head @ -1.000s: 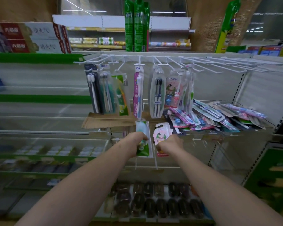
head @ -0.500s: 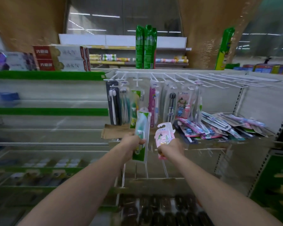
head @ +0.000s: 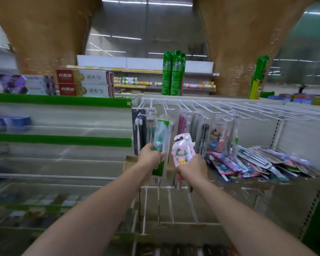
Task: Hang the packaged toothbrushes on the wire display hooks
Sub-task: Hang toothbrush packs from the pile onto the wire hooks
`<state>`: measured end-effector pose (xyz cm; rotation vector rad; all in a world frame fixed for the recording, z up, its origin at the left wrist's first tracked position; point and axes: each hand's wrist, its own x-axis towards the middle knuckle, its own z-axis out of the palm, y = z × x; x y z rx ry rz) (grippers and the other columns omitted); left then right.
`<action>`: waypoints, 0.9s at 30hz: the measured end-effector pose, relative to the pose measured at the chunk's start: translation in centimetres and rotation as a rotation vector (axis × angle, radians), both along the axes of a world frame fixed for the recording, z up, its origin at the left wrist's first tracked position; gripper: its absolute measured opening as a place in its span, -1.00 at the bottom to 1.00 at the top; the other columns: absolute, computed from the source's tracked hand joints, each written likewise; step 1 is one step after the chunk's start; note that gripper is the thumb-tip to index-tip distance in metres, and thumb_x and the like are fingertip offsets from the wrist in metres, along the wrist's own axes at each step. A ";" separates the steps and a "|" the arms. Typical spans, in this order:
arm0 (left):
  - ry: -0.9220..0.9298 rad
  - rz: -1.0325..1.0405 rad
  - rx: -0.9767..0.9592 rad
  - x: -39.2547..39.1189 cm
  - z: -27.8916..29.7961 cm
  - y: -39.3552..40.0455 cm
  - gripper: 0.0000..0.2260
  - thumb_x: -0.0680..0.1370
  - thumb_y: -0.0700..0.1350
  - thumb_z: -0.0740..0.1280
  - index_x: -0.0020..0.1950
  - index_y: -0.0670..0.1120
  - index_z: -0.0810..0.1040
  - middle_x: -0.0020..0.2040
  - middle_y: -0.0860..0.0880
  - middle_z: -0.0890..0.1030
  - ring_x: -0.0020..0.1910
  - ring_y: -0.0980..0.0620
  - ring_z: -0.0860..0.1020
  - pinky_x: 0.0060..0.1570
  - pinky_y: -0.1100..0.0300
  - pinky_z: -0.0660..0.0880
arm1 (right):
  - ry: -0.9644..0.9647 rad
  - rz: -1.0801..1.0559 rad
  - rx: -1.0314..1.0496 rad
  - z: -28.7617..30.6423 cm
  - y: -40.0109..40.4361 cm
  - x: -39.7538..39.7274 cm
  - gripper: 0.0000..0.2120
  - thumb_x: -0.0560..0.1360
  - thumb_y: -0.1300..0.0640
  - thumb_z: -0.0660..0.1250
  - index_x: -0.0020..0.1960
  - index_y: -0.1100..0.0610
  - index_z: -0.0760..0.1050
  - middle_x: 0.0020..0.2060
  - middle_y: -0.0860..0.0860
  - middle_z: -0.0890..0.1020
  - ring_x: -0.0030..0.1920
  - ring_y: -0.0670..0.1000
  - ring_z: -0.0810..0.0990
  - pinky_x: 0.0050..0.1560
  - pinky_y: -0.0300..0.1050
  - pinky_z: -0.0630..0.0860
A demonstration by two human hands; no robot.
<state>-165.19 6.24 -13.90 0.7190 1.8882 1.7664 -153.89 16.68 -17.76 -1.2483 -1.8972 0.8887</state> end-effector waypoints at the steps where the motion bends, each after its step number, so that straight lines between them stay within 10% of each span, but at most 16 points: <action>1: 0.003 0.004 0.004 -0.2 0.1 0.4 -0.75 0.56 -0.20 0.44 0.23 -0.08 0.55 0.06 -0.08 0.65 0.04 -0.09 0.62 0.11 -0.07 0.57 | -0.002 0.003 0.018 0.4 0.0 -0.1 -0.28 -0.02 -0.28 0.28 0.01 0.14 0.52 -0.08 0.14 0.65 -0.12 0.20 0.68 -0.13 0.11 0.68; 27: 0.073 0.083 -0.088 -2.1 -0.9 6.0 -0.67 0.61 -0.14 0.39 0.36 -0.09 0.47 0.14 -0.10 0.59 0.12 -0.13 0.57 0.25 -0.13 0.53 | 0.061 0.049 0.136 -0.2 3.4 -1.3 -0.41 0.35 -0.18 0.51 0.22 0.10 0.40 0.08 0.08 0.50 0.06 0.12 0.52 -0.16 -0.10 0.47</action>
